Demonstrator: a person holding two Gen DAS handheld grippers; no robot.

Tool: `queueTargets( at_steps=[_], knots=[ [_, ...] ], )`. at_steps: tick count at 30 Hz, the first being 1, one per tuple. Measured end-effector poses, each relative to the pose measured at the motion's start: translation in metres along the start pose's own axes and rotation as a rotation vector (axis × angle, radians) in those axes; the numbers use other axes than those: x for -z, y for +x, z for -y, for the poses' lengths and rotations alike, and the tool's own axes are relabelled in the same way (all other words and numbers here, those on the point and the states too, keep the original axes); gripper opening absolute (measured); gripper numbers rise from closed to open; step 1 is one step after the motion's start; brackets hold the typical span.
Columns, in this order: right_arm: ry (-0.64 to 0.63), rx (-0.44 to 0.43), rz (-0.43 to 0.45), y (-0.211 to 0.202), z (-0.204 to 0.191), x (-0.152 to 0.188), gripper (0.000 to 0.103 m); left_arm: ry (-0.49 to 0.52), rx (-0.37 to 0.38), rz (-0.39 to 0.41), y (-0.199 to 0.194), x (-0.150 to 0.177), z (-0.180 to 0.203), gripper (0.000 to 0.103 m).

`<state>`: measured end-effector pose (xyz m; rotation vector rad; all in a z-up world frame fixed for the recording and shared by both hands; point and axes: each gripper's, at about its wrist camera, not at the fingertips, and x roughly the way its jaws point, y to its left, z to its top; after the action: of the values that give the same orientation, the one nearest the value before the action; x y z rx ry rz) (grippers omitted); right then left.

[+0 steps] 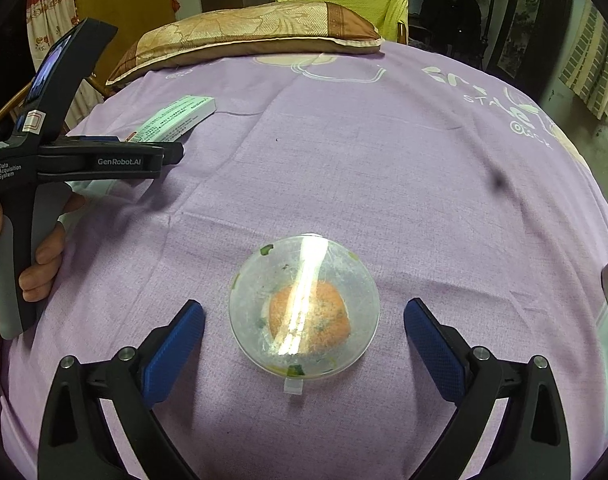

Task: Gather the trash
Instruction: 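Close the left tool on the Betaloc box while the right tool closes on the clear cup, then lift and carry the box with the left tool while the right tool carries the cup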

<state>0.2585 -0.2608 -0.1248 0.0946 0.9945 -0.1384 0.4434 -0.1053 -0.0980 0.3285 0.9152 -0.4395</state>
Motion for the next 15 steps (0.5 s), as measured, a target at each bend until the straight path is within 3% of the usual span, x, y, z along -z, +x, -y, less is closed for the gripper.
queueTargets(
  at_steps=[2,5,6,7,8,11,15],
  knots=[
    [0.002,-0.002,0.0,0.0,0.0,0.0,0.099,0.025,-0.007,0.017,-0.004,0.0,0.004,0.094],
    [-0.001,-0.007,0.002,-0.001,-0.001,0.0,0.098,0.067,0.011,0.041,-0.008,0.002,0.012,0.072],
    [0.001,-0.012,0.007,-0.002,-0.001,0.0,0.087,0.077,0.031,0.048,-0.01,0.002,0.013,0.065],
    [0.005,-0.018,0.024,-0.005,0.0,0.0,0.077,0.082,0.05,0.051,-0.011,0.003,0.015,0.05],
    [0.001,-0.016,0.04,-0.007,-0.001,-0.001,0.057,0.088,0.068,0.054,-0.012,0.003,0.018,0.045],
    [0.016,-0.065,0.045,-0.011,0.001,-0.002,0.056,0.113,0.07,0.093,-0.019,0.005,0.023,0.044],
    [0.01,-0.057,0.11,-0.025,0.001,-0.006,0.056,0.101,0.07,0.157,-0.04,0.007,0.021,0.044]
  ],
)
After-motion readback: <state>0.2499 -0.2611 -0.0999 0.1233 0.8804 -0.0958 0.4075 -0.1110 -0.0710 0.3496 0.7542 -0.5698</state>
